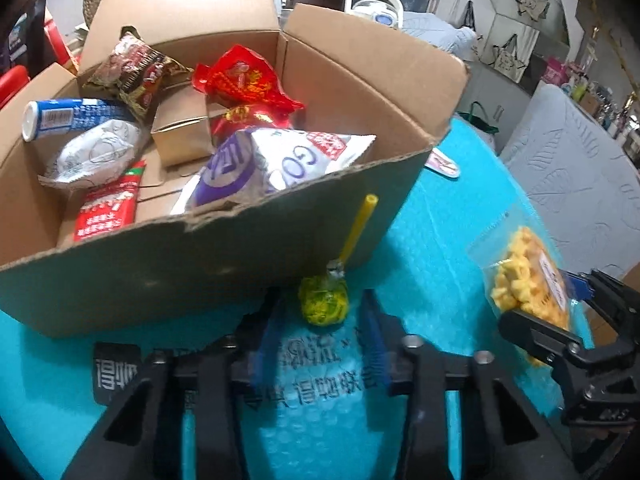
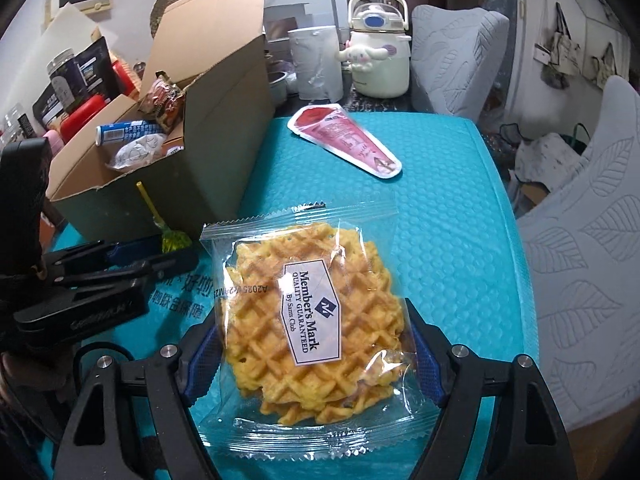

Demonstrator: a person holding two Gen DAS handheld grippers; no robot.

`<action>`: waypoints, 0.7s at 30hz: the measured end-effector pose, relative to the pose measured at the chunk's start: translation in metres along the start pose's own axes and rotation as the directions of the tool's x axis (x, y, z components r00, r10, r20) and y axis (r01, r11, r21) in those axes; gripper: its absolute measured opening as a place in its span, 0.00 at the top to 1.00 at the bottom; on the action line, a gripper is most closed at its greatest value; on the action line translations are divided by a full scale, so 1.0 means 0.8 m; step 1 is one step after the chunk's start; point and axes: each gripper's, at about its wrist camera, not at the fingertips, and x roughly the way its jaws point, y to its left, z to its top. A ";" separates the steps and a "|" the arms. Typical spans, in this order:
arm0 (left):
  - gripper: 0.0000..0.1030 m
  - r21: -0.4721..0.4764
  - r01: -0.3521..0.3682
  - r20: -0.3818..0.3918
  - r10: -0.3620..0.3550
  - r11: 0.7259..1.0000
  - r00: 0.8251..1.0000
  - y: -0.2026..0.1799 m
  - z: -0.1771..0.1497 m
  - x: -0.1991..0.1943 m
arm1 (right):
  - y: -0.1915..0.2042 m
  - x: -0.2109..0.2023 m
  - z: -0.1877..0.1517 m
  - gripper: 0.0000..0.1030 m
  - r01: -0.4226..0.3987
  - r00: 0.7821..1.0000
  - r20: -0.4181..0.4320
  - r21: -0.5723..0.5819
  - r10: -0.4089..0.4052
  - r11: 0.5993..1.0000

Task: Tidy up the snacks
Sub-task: 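Grasp the wrapped waffle with the right tool while the left tool grasps the lollipop, then lift and carry the waffle and lollipop over the cardboard box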

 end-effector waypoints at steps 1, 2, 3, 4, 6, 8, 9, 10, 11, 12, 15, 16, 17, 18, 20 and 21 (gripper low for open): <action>0.77 0.003 0.006 0.001 -0.006 1.000 1.000 -0.001 0.001 0.002 | 0.000 0.000 0.000 0.22 -0.001 1.000 -0.002 0.000 0.001 1.000; 0.77 0.002 0.011 0.003 -0.011 1.000 1.000 -0.001 0.001 0.001 | 0.000 0.000 -0.001 0.22 -0.001 1.000 -0.003 0.002 0.001 1.000; 0.77 0.000 0.015 0.000 -0.015 1.000 1.000 0.000 0.001 0.001 | 0.000 0.000 -0.001 0.22 -0.003 1.000 -0.004 0.004 0.003 1.000; 0.77 -0.004 0.024 -0.007 -0.024 1.000 1.000 0.001 0.002 0.001 | 0.000 0.000 0.000 0.22 -0.005 1.000 -0.005 0.004 0.005 1.000; 0.77 -0.010 0.037 -0.016 -0.037 0.999 0.999 0.004 -0.001 -0.003 | 0.003 -0.001 -0.001 0.22 -0.006 1.000 -0.005 0.005 0.006 1.000; 0.77 -0.013 0.057 -0.028 -0.057 0.998 0.998 0.005 -0.004 -0.009 | 0.004 -0.002 -0.002 0.22 -0.006 1.000 -0.004 0.005 0.006 1.000; 0.77 -0.013 0.061 -0.030 -0.061 0.998 0.998 0.004 -0.008 -0.011 | 0.005 -0.003 -0.004 0.22 -0.006 1.000 -0.005 0.009 0.006 1.000; 0.77 -0.010 0.065 -0.030 -0.066 0.998 0.997 0.004 -0.011 -0.017 | 0.006 -0.004 -0.005 0.22 -0.007 1.000 -0.005 0.011 0.007 1.000; 0.77 -0.009 0.068 -0.029 -0.068 0.998 0.997 0.009 -0.013 -0.024 | 0.008 -0.005 -0.007 0.22 -0.008 1.000 -0.005 0.012 0.008 1.000; 0.77 -0.009 0.072 -0.029 -0.073 0.997 0.997 0.010 -0.016 -0.030 | 0.011 -0.007 -0.009 0.22 -0.006 1.000 -0.004 0.014 0.006 1.000; 0.77 -0.008 0.083 -0.032 -0.084 0.996 0.996 0.013 -0.024 -0.043 | 0.020 -0.014 -0.017 0.22 -0.001 1.000 -0.002 0.019 0.002 1.000; 0.77 -0.005 0.083 -0.030 -0.083 0.997 0.996 0.015 -0.027 -0.048 | 0.023 -0.016 -0.019 0.22 -0.001 1.000 -0.001 0.020 0.001 1.000; 0.77 -0.001 0.083 -0.027 -0.083 0.997 0.996 0.016 -0.030 -0.054 | 0.027 -0.019 -0.022 0.22 -0.001 1.000 0.000 0.021 0.001 1.000; 0.77 0.001 0.085 -0.024 -0.084 0.996 0.996 0.017 -0.032 -0.060 | 0.030 -0.021 -0.024 0.22 -0.002 1.000 0.001 0.023 0.002 1.000; 0.77 0.003 0.088 -0.018 -0.088 0.996 0.996 0.019 -0.036 -0.071 | 0.038 -0.027 -0.028 0.22 -0.005 1.000 0.005 0.026 0.005 1.000; 0.77 0.007 0.089 -0.014 -0.089 0.996 0.996 0.020 -0.040 -0.079 | 0.042 -0.030 -0.030 0.22 -0.007 1.000 0.008 0.026 0.006 1.000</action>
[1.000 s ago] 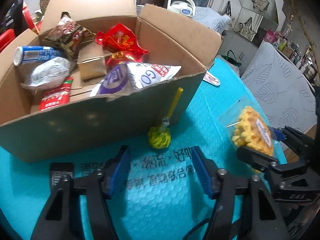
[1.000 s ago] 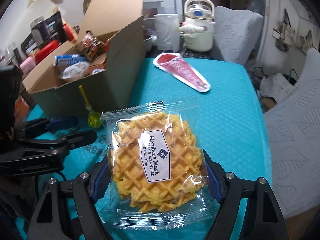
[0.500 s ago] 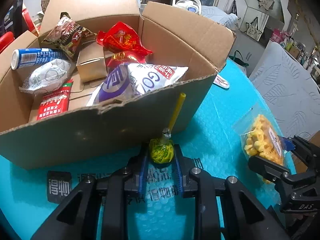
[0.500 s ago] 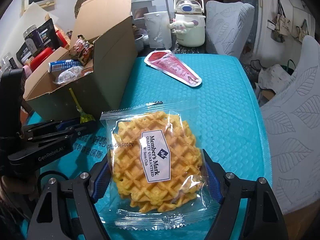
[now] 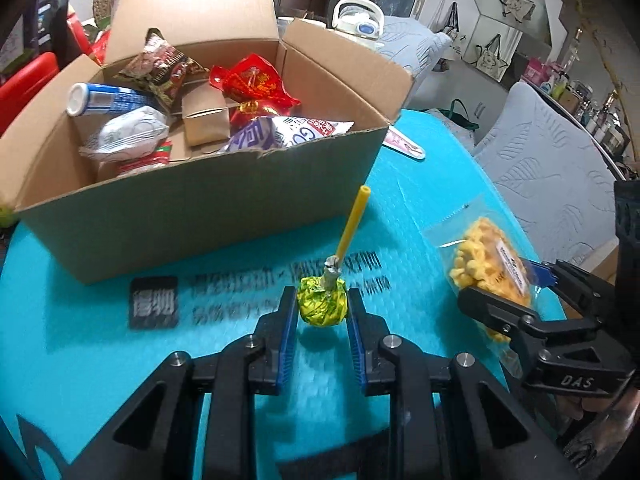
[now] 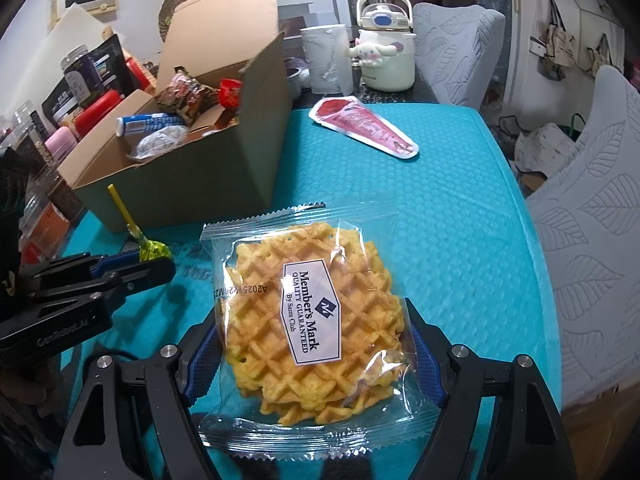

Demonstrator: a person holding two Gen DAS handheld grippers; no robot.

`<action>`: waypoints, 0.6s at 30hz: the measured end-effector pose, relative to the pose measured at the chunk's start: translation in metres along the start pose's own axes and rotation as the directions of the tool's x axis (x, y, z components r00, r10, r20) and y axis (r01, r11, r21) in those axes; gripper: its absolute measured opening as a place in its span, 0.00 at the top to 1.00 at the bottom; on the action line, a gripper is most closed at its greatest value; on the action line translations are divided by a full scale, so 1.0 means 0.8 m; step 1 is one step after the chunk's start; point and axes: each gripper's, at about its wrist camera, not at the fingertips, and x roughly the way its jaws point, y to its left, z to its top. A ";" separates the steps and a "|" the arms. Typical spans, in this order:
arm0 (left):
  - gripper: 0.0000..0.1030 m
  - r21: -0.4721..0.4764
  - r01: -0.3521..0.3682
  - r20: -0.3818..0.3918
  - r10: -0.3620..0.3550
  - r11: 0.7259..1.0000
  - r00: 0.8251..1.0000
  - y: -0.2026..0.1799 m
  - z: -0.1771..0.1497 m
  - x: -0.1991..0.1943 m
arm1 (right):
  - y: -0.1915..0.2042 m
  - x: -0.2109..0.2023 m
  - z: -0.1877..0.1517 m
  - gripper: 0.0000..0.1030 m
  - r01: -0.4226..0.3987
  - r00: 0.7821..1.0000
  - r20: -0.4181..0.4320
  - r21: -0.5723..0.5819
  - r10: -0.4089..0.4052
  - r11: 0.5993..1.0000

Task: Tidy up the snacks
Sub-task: 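Lift and carry the waffle and lollipop over the cardboard box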

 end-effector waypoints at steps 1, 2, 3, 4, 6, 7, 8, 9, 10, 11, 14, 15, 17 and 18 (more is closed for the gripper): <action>0.77 0.003 0.000 0.002 0.000 1.000 1.000 0.000 -0.002 -0.005 | 0.004 -0.003 -0.002 0.22 -0.001 1.000 0.003 -0.001 0.001 1.000; 0.77 0.005 0.000 0.005 0.000 1.000 1.000 0.000 -0.004 -0.009 | 0.009 -0.006 -0.004 0.22 -0.002 1.000 0.007 -0.001 0.002 1.000; 0.77 0.007 0.001 0.007 -0.001 1.000 1.000 0.000 -0.009 -0.016 | 0.013 -0.009 -0.007 0.22 -0.003 1.000 0.010 -0.002 0.003 1.000; 0.77 0.007 0.003 0.010 -0.003 1.000 1.000 0.003 -0.015 -0.022 | 0.017 -0.011 -0.008 0.22 -0.003 1.000 0.012 -0.002 0.003 1.000; 0.77 0.010 0.003 0.018 -0.004 1.000 1.000 0.007 -0.023 -0.033 | 0.027 -0.017 -0.013 0.22 -0.007 1.000 0.018 -0.005 0.007 1.000; 0.77 0.012 0.004 0.023 -0.004 1.000 1.000 0.008 -0.028 -0.041 | 0.032 -0.019 -0.014 0.22 -0.010 1.000 0.019 -0.006 0.010 1.000; 0.77 0.011 0.004 0.026 -0.005 1.000 1.000 0.007 -0.029 -0.044 | 0.038 -0.021 -0.017 0.22 -0.014 1.000 0.021 -0.008 0.014 1.000; 0.77 0.011 0.004 0.032 -0.005 1.000 0.999 0.008 -0.033 -0.052 | 0.043 -0.023 -0.018 0.22 -0.017 1.000 0.022 -0.009 0.017 1.000; 0.77 0.012 0.002 0.037 -0.003 1.000 0.999 0.008 -0.035 -0.055 | 0.049 -0.025 -0.020 0.22 -0.021 0.999 0.024 -0.013 0.021 1.000; 0.77 0.013 0.000 0.042 0.000 1.000 0.999 0.010 -0.037 -0.061 | 0.056 -0.027 -0.023 0.22 -0.026 0.999 0.026 -0.016 0.026 1.000; 0.77 0.010 -0.006 0.054 0.005 1.000 0.999 0.019 -0.047 -0.081 | 0.072 -0.031 -0.027 0.22 -0.042 0.999 0.030 -0.023 0.042 0.999; 0.77 0.011 -0.013 0.059 0.012 1.000 0.998 0.023 -0.050 -0.088 | 0.079 -0.033 -0.029 0.22 -0.047 0.998 0.034 -0.029 0.048 0.998; 0.77 0.009 -0.018 0.064 0.018 1.000 0.998 0.031 -0.057 -0.098 | 0.093 -0.036 -0.033 0.22 -0.057 0.998 0.039 -0.035 0.059 0.998; 0.77 0.007 -0.024 0.068 0.024 1.000 0.997 0.037 -0.059 -0.104 | 0.097 -0.038 -0.035 0.22 -0.063 0.997 0.041 -0.037 0.065 0.997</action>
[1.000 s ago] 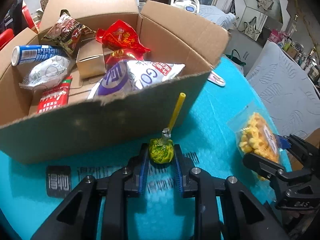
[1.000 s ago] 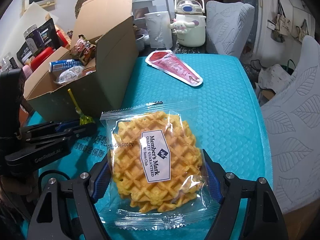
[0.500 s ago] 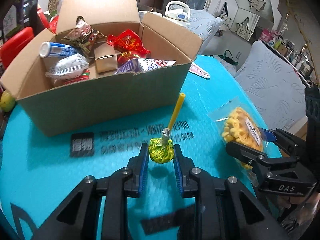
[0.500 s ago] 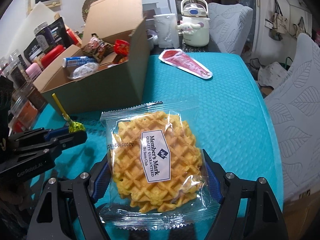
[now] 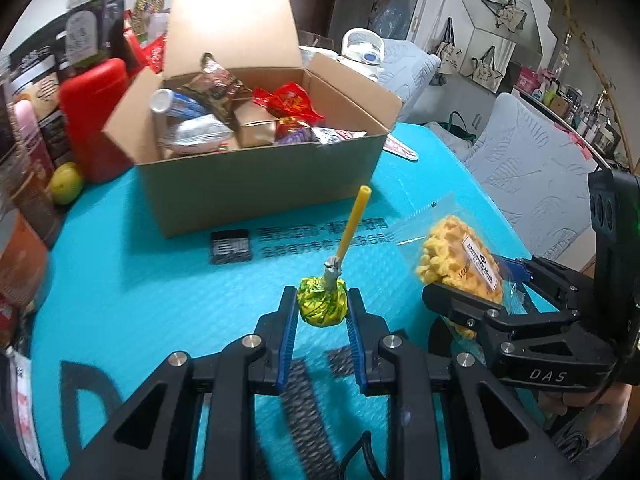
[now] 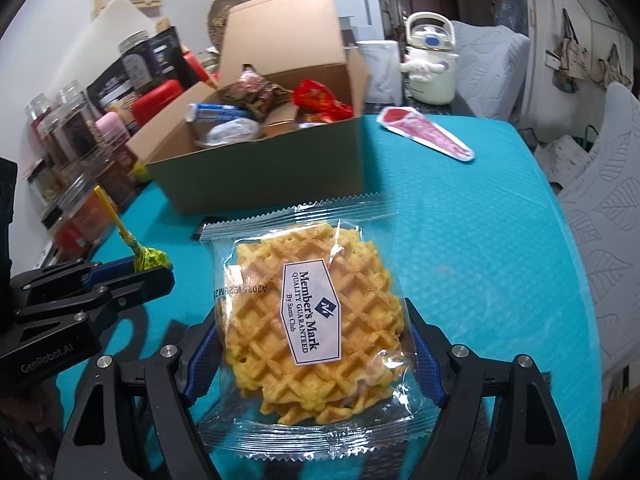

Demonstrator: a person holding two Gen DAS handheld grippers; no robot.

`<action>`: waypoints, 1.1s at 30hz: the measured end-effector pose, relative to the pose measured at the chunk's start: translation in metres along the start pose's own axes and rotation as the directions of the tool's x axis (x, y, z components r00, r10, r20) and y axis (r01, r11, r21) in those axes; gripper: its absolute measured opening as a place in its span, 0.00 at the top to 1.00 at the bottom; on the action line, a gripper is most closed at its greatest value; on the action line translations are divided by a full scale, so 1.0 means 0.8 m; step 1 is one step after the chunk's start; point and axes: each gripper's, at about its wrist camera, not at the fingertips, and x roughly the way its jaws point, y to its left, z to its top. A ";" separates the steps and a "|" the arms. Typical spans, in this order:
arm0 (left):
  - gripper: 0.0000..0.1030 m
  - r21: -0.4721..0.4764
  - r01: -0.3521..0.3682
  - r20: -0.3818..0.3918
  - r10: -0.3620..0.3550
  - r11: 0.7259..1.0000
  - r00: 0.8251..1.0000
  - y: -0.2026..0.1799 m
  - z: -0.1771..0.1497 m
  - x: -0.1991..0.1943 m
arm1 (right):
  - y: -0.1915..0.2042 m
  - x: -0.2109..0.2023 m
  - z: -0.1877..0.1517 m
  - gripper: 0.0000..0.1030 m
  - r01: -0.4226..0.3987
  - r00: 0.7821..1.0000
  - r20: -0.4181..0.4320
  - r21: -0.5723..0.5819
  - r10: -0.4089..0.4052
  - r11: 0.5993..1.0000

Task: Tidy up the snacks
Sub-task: 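Lift and carry the waffle and lollipop over the cardboard box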

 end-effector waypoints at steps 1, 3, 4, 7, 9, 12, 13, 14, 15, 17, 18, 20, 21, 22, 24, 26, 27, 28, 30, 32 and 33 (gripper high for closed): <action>0.77 0.000 -0.005 0.003 0.005 1.000 1.000 0.004 -0.002 -0.006 | 0.005 -0.001 -0.001 0.22 -0.007 1.000 0.001 -0.002 0.007 1.000; 0.77 -0.002 -0.009 0.012 0.009 1.000 1.000 0.011 -0.005 -0.015 | 0.019 -0.003 -0.003 0.22 -0.021 1.000 0.005 -0.009 0.021 1.000; 0.77 -0.003 -0.010 0.018 0.010 1.000 1.000 0.014 -0.007 -0.020 | 0.026 -0.004 -0.004 0.22 -0.027 1.000 0.007 -0.013 0.028 1.000; 0.77 0.001 -0.016 0.037 0.016 1.000 0.999 0.022 -0.012 -0.037 | 0.046 -0.007 -0.004 0.22 -0.045 0.999 0.015 -0.024 0.045 0.999; 0.77 -0.006 -0.022 0.050 0.022 1.000 0.999 0.028 -0.015 -0.048 | 0.057 -0.009 -0.003 0.22 -0.058 0.998 0.024 -0.030 0.059 0.998; 0.77 -0.014 -0.034 0.077 0.035 0.999 0.996 0.036 -0.020 -0.067 | 0.074 -0.016 -0.004 0.22 -0.076 0.996 0.042 -0.039 0.078 0.996; 0.77 -0.017 -0.040 0.092 0.041 0.999 0.995 0.039 -0.021 -0.075 | 0.080 -0.020 -0.004 0.22 -0.081 0.995 0.050 -0.044 0.084 0.996; 0.77 -0.020 -0.044 0.107 0.046 0.999 0.993 0.041 -0.022 -0.082 | 0.084 -0.024 -0.003 0.22 -0.086 0.994 0.057 -0.049 0.089 0.995; 0.77 -0.022 -0.047 0.115 0.050 0.999 0.992 0.043 -0.022 -0.086 | 0.087 -0.027 -0.003 0.22 -0.090 0.994 0.061 -0.052 0.093 0.995; 0.77 -0.029 -0.050 0.135 0.054 0.998 0.989 0.047 -0.021 -0.097 | 0.094 -0.034 0.001 0.22 -0.092 0.993 0.068 -0.061 0.097 0.994; 0.77 -0.032 -0.048 0.146 0.052 0.998 0.988 0.049 -0.020 -0.104 | 0.096 -0.037 0.002 0.22 -0.092 0.993 0.070 -0.065 0.096 0.994; 0.77 -0.034 -0.048 0.163 0.053 0.998 0.985 0.052 -0.016 -0.112 | 0.102 -0.046 0.009 0.22 -0.095 0.991 0.082 -0.082 0.101 0.992; 0.77 -0.034 -0.047 0.174 0.052 0.998 0.983 0.053 -0.014 -0.117 | 0.104 -0.049 0.011 0.22 -0.095 0.991 0.088 -0.089 0.103 0.992; 0.77 -0.030 -0.045 0.190 0.050 0.999 0.981 0.054 -0.010 -0.123 | 0.106 -0.052 0.015 0.22 -0.094 0.990 0.095 -0.097 0.103 0.991; 0.77 -0.023 -0.046 0.208 0.049 0.999 0.977 0.055 -0.004 -0.130 | 0.112 -0.057 0.023 0.22 -0.087 0.989 0.113 -0.110 0.099 0.990; 0.77 -0.017 -0.054 0.221 0.056 0.998 0.974 0.055 0.003 -0.134 | 0.117 -0.061 0.032 0.22 -0.086 0.987 0.128 -0.117 0.101 0.989; 0.77 -0.011 -0.055 0.228 0.056 0.998 0.972 0.055 0.008 -0.136 | 0.118 -0.062 0.036 0.22 -0.087 0.986 0.133 -0.118 0.102 0.989; 0.77 -0.007 -0.050 0.234 0.050 0.999 0.971 0.056 0.015 -0.136 | 0.119 -0.062 0.042 0.22 -0.086 0.985 0.139 -0.121 0.103 0.989; 0.77 -0.004 -0.038 0.243 0.038 0.999 0.969 0.058 0.025 -0.136 | 0.119 -0.063 0.051 0.22 -0.075 0.985 0.148 -0.126 0.094 0.989; 0.77 0.001 -0.034 0.253 0.033 0.999 0.967 0.060 0.037 -0.136 | 0.117 -0.064 0.064 0.22 -0.060 0.984 0.161 -0.127 0.081 0.990; 0.77 0.004 -0.032 0.258 0.030 0.999 0.966 0.061 0.044 -0.135 | 0.116 -0.064 0.070 0.22 -0.057 0.983 0.166 -0.126 0.078 0.990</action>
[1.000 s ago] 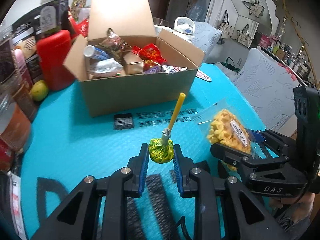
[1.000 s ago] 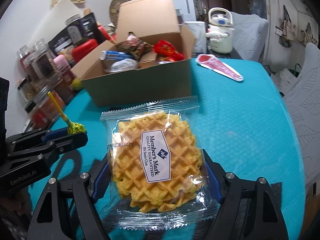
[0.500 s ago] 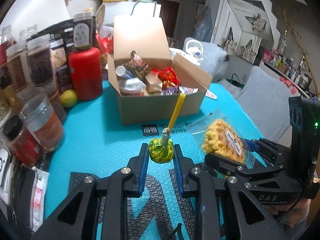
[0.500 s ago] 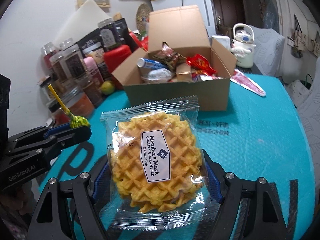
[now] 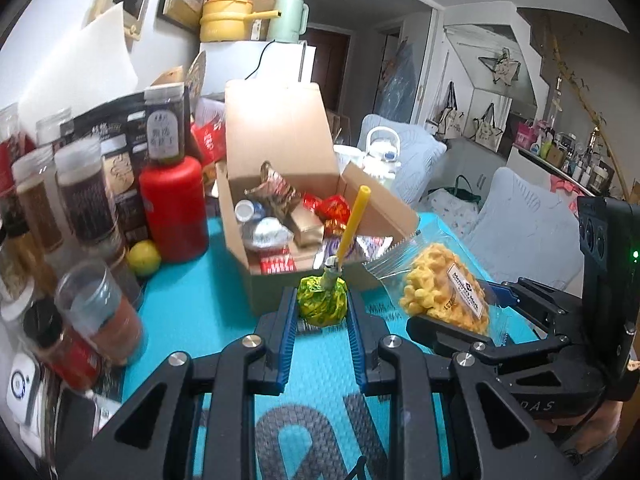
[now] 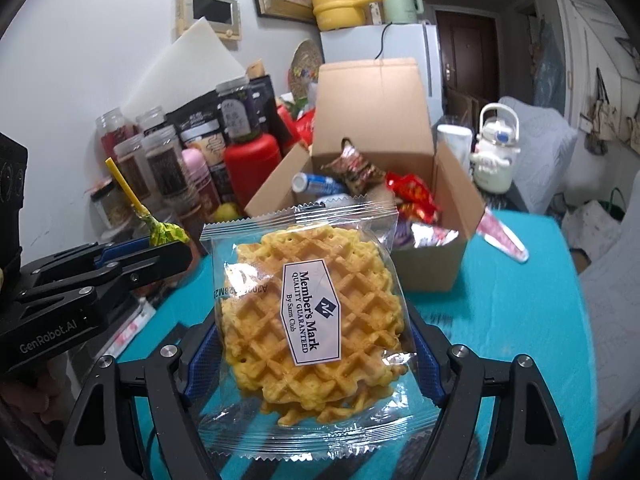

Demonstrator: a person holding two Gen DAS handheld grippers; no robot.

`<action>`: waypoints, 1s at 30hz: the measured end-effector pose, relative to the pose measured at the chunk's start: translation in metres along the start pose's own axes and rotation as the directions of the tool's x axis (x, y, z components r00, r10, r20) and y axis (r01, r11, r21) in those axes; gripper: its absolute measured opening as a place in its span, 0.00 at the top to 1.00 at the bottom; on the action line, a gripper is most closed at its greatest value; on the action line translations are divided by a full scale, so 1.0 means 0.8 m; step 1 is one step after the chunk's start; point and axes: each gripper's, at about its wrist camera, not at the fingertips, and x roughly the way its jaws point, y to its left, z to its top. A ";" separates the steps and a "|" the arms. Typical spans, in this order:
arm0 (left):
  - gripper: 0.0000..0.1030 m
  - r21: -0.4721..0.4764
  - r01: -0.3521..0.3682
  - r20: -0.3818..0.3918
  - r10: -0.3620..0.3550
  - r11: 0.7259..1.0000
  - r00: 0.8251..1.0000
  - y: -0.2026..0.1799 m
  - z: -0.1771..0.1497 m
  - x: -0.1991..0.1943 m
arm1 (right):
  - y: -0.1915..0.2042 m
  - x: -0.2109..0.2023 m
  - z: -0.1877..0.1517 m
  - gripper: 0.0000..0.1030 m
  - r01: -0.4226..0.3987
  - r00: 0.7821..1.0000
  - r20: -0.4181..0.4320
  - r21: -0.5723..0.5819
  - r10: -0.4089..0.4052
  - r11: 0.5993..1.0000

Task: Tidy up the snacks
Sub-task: 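Lift and carry the waffle and lollipop over the cardboard box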

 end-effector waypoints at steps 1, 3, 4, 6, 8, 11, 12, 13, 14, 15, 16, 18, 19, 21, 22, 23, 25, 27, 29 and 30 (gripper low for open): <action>0.77 0.003 0.003 0.004 -0.003 1.000 1.000 0.001 0.006 0.003 | -0.002 0.000 0.005 0.22 0.000 1.000 0.004 0.000 0.000 1.000; 0.77 0.007 0.003 0.011 -0.003 1.000 1.000 0.003 0.017 0.009 | -0.006 0.003 0.018 0.22 0.001 1.000 0.014 0.002 -0.001 1.000; 0.77 0.009 0.004 0.013 -0.004 1.000 1.000 0.003 0.021 0.011 | -0.009 0.005 0.026 0.22 0.002 1.000 0.020 0.002 -0.002 1.000; 0.77 0.010 0.009 0.017 -0.009 1.000 1.000 0.007 0.034 0.021 | -0.014 0.008 0.039 0.22 0.008 0.999 0.031 0.002 -0.008 1.000; 0.77 0.011 0.010 0.023 -0.010 1.000 1.000 0.009 0.045 0.027 | -0.019 0.012 0.051 0.22 0.012 0.999 0.043 -0.003 -0.012 1.000; 0.77 0.015 0.010 0.039 -0.011 1.000 0.999 0.011 0.062 0.036 | -0.025 0.019 0.072 0.22 0.018 0.998 0.064 -0.012 -0.017 1.000; 0.77 0.017 0.011 0.044 -0.011 1.000 0.999 0.013 0.068 0.039 | -0.026 0.021 0.077 0.22 0.017 0.998 0.068 -0.014 -0.016 1.000; 0.77 0.019 0.011 0.048 -0.012 1.000 0.999 0.014 0.075 0.044 | -0.027 0.024 0.083 0.22 0.016 0.997 0.073 -0.015 -0.015 1.000; 0.77 0.022 0.011 0.051 -0.012 1.000 0.999 0.015 0.080 0.047 | -0.030 0.027 0.091 0.22 0.017 0.997 0.080 -0.017 -0.016 1.000; 0.77 0.025 0.010 0.056 -0.011 1.000 0.998 0.015 0.087 0.050 | -0.032 0.029 0.096 0.22 0.018 0.996 0.086 -0.019 -0.017 1.000; 0.77 0.030 0.008 0.062 -0.010 1.000 0.998 0.016 0.094 0.054 | -0.034 0.031 0.102 0.22 0.020 0.996 0.093 -0.020 -0.018 1.000; 0.77 0.036 0.006 0.072 -0.008 0.999 0.997 0.018 0.105 0.062 | -0.039 0.037 0.115 0.22 0.023 0.994 0.107 -0.022 -0.020 1.000; 0.77 0.038 0.006 0.078 -0.009 0.999 0.997 0.019 0.113 0.067 | -0.042 0.040 0.121 0.22 0.025 0.993 0.113 -0.023 -0.022 0.999; 0.77 0.038 0.005 0.087 -0.008 0.999 0.996 0.020 0.123 0.074 | -0.048 0.047 0.133 0.22 0.033 0.992 0.123 -0.025 -0.030 0.999; 0.77 0.040 0.002 0.092 -0.006 0.999 0.996 0.021 0.129 0.080 | -0.050 0.051 0.138 0.22 0.036 0.992 0.125 -0.027 -0.033 0.999; 0.77 0.040 0.000 0.096 -0.004 0.999 0.995 0.022 0.134 0.084 | -0.054 0.057 0.145 0.22 0.041 0.991 0.129 -0.027 -0.037 0.999; 0.77 0.045 -0.016 0.110 0.011 0.999 0.994 0.023 0.144 0.096 | -0.062 0.067 0.154 0.22 0.045 0.991 0.129 -0.029 -0.041 0.999; 0.77 0.047 -0.042 0.127 0.036 0.998 0.991 0.024 0.151 0.106 | -0.070 0.077 0.161 0.22 0.050 0.991 0.129 -0.030 -0.046 0.998; 0.77 0.037 -0.048 0.132 0.043 0.998 0.990 0.028 0.157 0.119 | -0.079 0.090 0.168 0.22 0.055 0.990 0.128 -0.025 -0.052 0.998; 0.77 0.030 -0.046 0.126 0.042 0.999 0.991 0.031 0.161 0.130 | -0.083 0.096 0.171 0.22 0.059 0.990 0.127 -0.019 -0.056 0.998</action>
